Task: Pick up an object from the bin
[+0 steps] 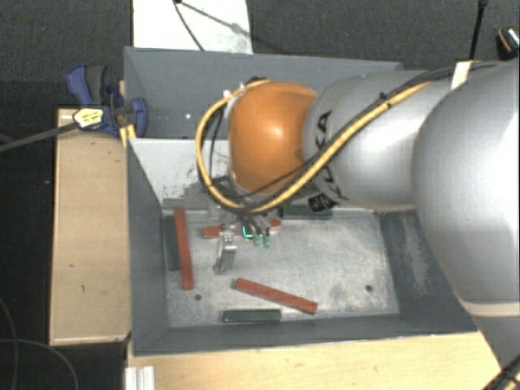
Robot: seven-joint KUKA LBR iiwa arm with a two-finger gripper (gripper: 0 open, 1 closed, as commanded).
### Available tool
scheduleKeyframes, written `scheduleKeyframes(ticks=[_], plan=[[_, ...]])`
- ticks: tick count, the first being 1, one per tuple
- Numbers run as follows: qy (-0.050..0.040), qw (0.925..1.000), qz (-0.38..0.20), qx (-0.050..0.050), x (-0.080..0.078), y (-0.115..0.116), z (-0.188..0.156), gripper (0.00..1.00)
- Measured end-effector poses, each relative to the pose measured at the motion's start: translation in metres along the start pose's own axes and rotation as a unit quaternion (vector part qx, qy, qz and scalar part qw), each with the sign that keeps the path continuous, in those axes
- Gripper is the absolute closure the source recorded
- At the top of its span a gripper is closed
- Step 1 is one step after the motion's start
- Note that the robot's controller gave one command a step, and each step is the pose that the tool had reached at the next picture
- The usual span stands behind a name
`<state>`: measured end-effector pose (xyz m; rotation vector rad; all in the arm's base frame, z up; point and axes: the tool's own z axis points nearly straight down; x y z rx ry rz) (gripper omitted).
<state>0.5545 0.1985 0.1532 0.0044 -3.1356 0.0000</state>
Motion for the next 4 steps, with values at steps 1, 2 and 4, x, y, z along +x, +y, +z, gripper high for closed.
scheduleKeyframes(ticks=[1, 2, 4], plan=[[-0.0006, 0.9999, -0.013, 0.001, 0.013, -0.064, 0.086, 0.0], [-0.0023, 0.9999, -0.013, -0.001, 0.011, -0.06, 0.08, 1.0], [-0.0022, 1.0, -0.009, 0.002, 0.008, -0.196, 0.083, 0.0]])
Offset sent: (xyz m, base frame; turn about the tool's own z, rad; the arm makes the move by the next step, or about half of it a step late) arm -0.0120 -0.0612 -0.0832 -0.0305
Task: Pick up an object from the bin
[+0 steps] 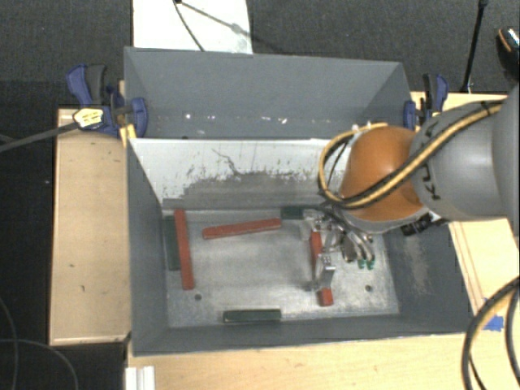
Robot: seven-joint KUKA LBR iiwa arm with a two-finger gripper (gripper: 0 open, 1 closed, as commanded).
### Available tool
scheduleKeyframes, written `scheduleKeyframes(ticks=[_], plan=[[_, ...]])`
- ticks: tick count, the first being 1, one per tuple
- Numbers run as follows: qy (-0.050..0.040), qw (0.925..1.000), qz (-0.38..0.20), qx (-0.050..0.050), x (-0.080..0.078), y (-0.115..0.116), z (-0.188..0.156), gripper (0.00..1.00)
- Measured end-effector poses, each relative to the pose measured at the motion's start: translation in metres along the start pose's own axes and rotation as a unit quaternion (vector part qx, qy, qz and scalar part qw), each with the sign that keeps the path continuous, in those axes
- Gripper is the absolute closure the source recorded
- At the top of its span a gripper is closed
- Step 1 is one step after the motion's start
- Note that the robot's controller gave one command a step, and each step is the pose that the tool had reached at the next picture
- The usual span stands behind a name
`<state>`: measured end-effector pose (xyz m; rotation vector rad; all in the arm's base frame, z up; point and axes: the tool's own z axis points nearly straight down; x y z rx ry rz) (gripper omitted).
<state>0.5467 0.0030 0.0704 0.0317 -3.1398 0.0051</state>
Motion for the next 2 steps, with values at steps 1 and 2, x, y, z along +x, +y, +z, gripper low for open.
scheduleKeyframes(ticks=[1, 2], plan=[[-0.0037, 0.972, -0.235, 0.0, -0.03, -0.055, 0.0, 0.0], [-0.0057, 0.9812, -0.193, -0.002, -0.039, -0.016, -0.052, 0.0]])
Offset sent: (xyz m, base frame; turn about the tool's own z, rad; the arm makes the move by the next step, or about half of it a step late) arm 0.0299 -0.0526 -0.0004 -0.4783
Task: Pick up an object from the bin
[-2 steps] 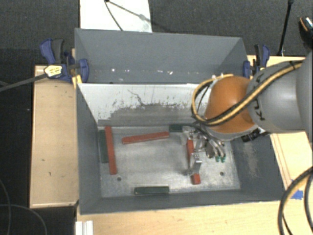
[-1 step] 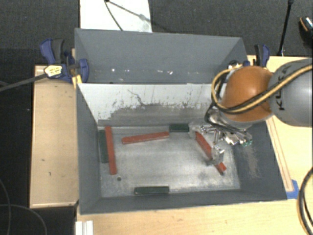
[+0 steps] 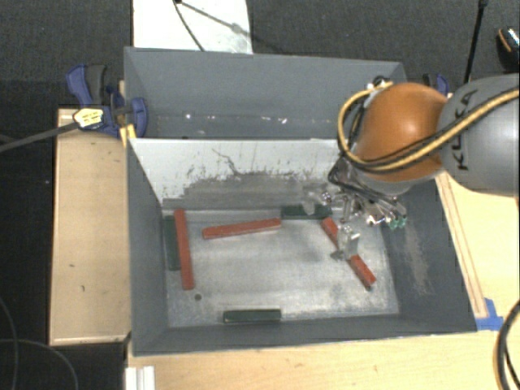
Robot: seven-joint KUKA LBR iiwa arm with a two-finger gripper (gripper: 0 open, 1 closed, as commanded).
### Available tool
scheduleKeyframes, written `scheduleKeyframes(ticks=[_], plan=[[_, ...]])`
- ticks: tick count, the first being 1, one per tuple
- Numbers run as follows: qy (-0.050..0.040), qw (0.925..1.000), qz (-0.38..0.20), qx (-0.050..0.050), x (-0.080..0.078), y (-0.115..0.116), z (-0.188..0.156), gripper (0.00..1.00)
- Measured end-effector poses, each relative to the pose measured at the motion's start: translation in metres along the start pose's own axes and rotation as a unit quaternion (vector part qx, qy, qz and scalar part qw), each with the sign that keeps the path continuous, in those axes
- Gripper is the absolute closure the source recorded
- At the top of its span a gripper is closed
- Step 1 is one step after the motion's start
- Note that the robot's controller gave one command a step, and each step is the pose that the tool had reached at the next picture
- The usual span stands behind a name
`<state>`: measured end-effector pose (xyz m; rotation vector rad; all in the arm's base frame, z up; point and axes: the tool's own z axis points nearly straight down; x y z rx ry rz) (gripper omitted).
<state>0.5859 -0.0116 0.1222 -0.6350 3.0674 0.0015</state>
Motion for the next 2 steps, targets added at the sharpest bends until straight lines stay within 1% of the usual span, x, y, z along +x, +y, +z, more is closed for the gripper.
scheduleKeyframes(ticks=[1, 2], plan=[[0.0045, 0.9999, -0.01, -0.002, -0.027, 0.047, 0.042, 0.0], [0.0048, 0.9987, 0.051, -0.002, -0.038, 0.097, 0.052, 0.0]])
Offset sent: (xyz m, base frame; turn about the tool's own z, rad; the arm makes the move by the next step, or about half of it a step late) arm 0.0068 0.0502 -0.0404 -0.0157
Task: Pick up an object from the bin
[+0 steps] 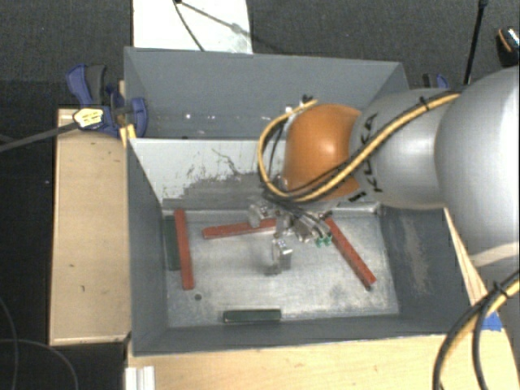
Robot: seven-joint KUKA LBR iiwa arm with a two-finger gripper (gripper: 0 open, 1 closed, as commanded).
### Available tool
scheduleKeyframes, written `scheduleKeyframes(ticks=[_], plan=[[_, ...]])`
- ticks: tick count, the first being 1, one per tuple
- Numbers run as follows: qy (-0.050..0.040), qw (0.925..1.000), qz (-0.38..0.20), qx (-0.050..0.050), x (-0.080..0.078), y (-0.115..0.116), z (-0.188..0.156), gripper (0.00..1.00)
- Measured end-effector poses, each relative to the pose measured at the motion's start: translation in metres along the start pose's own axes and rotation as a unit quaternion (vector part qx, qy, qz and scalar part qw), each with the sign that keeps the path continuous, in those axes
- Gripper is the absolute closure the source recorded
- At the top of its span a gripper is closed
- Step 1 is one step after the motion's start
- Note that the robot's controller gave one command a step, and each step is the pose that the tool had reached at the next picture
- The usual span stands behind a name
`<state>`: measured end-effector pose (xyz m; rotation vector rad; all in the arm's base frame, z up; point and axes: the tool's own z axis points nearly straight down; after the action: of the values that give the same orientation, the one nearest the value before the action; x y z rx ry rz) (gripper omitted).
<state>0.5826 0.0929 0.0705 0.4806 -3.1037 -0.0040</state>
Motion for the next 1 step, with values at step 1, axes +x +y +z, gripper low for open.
scheduleKeyframes(ticks=[1], plan=[[-0.0035, 0.9993, 0.038, 0.001, -0.0102, 0.006, -0.0005, 0.0]])
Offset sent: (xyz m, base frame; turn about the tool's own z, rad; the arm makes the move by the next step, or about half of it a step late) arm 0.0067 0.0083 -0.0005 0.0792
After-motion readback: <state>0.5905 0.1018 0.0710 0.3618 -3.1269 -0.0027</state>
